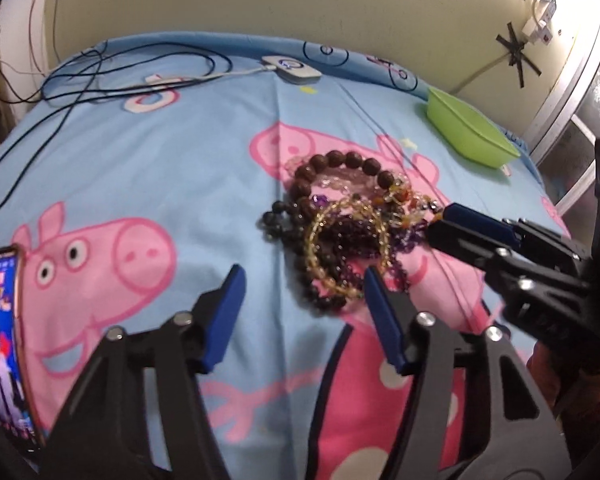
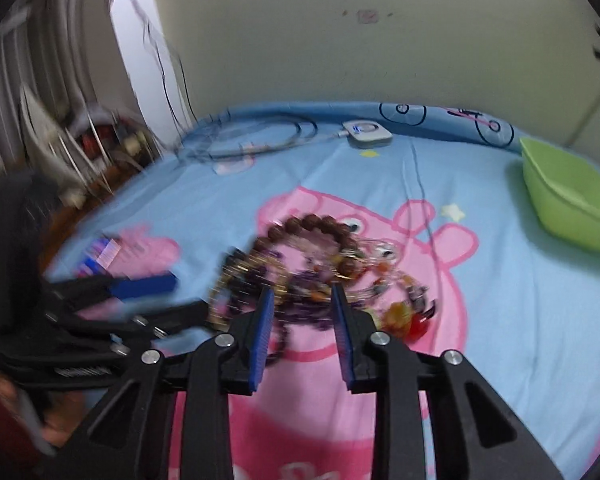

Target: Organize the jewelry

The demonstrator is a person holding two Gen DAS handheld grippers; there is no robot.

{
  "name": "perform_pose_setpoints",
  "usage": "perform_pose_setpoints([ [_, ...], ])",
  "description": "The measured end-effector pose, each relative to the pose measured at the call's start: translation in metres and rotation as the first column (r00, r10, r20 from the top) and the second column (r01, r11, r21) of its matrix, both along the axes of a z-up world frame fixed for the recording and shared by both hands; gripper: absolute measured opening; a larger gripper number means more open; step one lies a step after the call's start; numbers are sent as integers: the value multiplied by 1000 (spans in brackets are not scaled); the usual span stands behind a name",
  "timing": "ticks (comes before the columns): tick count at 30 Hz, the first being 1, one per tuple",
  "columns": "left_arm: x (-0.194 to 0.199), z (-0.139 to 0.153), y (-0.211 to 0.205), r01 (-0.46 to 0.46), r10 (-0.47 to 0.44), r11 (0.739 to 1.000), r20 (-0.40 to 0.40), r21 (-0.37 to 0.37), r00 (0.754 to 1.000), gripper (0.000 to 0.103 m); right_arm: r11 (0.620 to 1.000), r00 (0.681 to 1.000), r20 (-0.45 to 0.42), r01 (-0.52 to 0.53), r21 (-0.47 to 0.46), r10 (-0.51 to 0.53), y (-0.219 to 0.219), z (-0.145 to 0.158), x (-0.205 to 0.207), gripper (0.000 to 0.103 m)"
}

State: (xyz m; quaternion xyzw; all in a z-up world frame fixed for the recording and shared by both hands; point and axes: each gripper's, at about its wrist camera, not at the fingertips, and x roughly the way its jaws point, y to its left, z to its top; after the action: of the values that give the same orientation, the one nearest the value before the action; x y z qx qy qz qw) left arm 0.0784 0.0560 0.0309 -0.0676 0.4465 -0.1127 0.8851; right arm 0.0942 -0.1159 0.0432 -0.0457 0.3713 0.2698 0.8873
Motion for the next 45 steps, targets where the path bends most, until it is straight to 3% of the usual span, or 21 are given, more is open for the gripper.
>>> perform_pose_setpoints([
  [4,2,-9,1,-8,8,1000,-10,1,1000,54,996,1000,-26,-1,-86,-1,2,-18,20,9],
  [10,-13,-1,8,-5,5,1000,30,-4,1000,54,995,996,-62,-63,-73,58,-3,-26,25,9],
  [20,-22,1,7,5,-5,1000,21,-8,1000,54,979,994,15,-102,-178,107,11,-13,31,9],
  [23,-22,1,5,7,-7,1000,16,-3,1000,54,983,991,-34,-129,-129,126,8,-14,42,8],
  [25,-23,3,4,10,-9,1000,21,-1,1000,54,984,977,-137,-169,-49,161,1,-16,50,0],
  [27,-25,5,4,12,-12,1000,28,1,1000,54,985,964,-206,-169,13,168,-6,-18,49,0],
  [33,-26,12,3,29,-29,1000,46,3,999,54,989,970,-199,-128,77,141,-44,-8,19,0],
  [39,-27,14,-10,77,-77,997,60,1,995,56,985,986,-160,-27,173,55,-97,22,-6,0],
  [45,-29,11,-24,115,-115,993,58,8,992,63,995,990,-125,71,70,-62,-120,15,-17,0],
])
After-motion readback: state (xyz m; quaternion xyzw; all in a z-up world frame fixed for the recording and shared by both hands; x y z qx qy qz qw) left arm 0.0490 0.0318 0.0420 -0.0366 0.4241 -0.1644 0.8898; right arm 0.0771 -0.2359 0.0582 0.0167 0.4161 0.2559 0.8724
